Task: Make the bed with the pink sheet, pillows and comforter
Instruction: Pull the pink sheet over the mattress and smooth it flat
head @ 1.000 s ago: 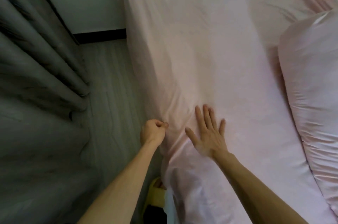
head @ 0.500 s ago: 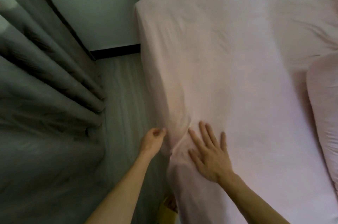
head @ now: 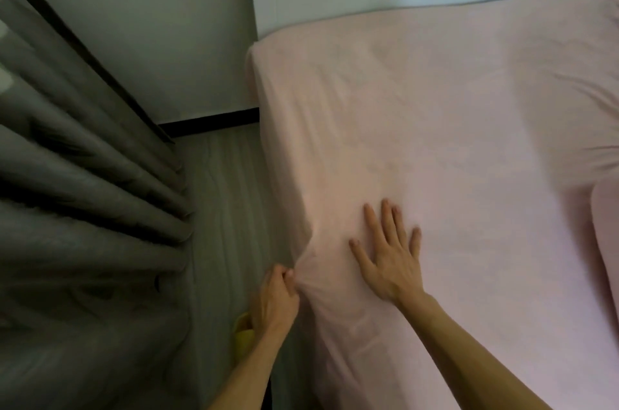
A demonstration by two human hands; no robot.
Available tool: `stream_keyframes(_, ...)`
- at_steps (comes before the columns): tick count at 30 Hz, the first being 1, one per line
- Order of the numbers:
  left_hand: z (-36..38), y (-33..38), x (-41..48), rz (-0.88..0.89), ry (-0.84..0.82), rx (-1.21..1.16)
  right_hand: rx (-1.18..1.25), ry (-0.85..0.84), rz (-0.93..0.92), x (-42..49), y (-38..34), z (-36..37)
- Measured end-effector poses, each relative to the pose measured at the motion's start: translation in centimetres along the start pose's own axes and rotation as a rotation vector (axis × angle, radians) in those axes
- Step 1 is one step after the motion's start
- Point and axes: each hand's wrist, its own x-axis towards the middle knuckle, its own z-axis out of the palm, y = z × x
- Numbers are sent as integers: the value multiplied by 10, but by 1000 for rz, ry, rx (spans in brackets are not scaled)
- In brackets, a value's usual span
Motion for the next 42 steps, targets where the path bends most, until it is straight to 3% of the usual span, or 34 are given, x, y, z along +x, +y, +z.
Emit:
stream_keyframes(2,-3,2,17,12,-107,54,5,11,46,24,-7,-9)
stream_keyframes(4,-8,17,42,-101,-176,-33,1,2,69,42,-14,-15)
stream_keyframes(7,-19,48,98,-286,-119,-292,6,-1,98,72,-25,-20)
stream_keyframes(11,-31,75,142,-335,-88,-424,-28,-30,129,92,-36,-26)
stream_keyframes(20,-57,67,173,-266,18,-78,-92,1,117,119,-54,-35)
stream_keyframes(24,-61,55,179,-251,-129,-55,81,123,337,143,-66,-40)
stream_keyframes(26,-66,62,196,-326,-155,-119,-21,42,203,144,-82,-33)
stream_keyframes(29,-78,75,234,-356,-118,-303,-168,-123,-298,133,-102,-17)
stream_keyframes(31,-83,83,253,-311,-151,-409,-165,-82,-392,132,-100,-18)
stream_keyframes(35,-79,106,277,-265,-107,-455,-105,32,-111,171,-92,-35)
stream_keyframes(42,-94,103,293,-176,-62,-108,-109,-16,-27,193,-108,-31)
